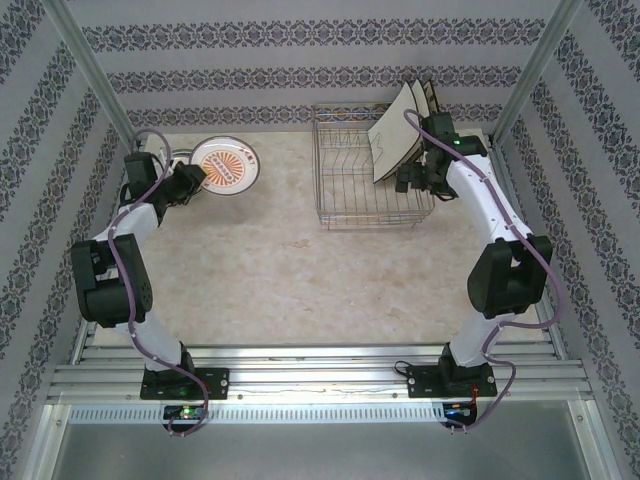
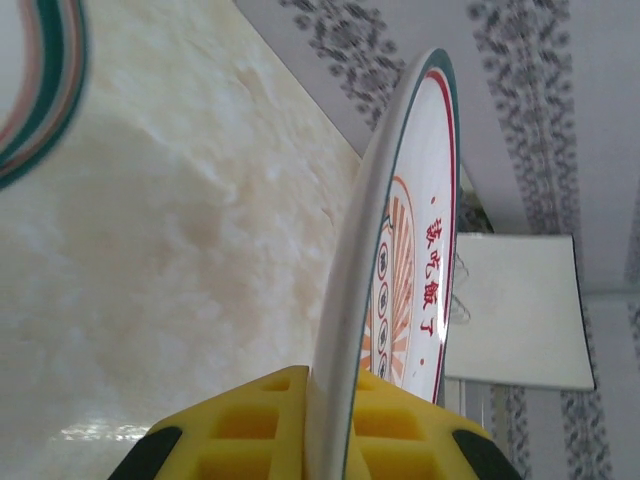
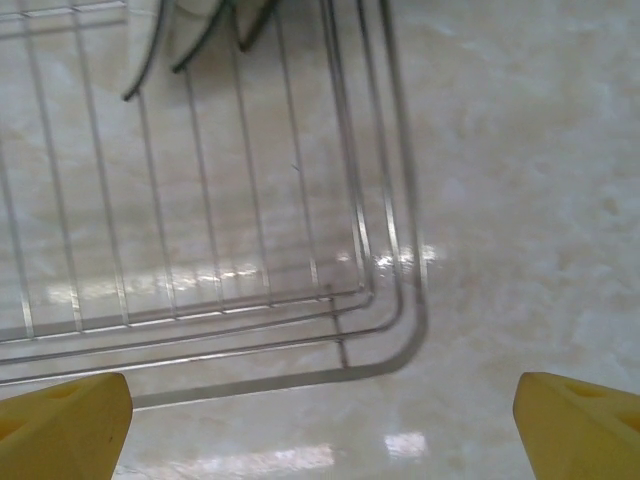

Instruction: Unload the plates from the dish rack

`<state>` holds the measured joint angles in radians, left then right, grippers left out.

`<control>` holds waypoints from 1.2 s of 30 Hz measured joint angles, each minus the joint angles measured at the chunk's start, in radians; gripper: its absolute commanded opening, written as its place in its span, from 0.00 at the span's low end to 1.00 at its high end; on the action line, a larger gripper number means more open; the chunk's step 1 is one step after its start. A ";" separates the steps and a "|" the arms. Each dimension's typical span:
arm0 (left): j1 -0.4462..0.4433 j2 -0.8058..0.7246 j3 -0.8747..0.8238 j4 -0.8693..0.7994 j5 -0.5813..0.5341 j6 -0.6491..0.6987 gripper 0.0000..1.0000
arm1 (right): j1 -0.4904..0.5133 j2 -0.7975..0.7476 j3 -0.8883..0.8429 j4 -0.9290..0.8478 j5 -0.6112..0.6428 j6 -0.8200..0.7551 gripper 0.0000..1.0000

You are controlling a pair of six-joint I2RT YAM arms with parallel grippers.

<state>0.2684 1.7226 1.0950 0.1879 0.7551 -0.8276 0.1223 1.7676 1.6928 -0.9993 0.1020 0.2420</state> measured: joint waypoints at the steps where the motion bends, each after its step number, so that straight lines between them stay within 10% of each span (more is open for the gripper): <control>1: 0.011 0.001 -0.023 0.031 -0.011 -0.027 0.00 | -0.003 0.000 0.000 -0.005 0.006 -0.005 0.98; 14: 0.120 0.162 -0.106 0.368 -0.113 -0.278 0.00 | -0.008 0.000 -0.018 -0.015 0.010 -0.037 0.98; 36: 0.151 0.156 -0.115 0.272 -0.344 -0.163 0.00 | -0.006 0.000 -0.022 -0.022 -0.006 -0.041 0.98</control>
<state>0.4191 1.8786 0.9802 0.4595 0.4114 -0.9905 0.1162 1.7672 1.6711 -1.0210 0.0963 0.2008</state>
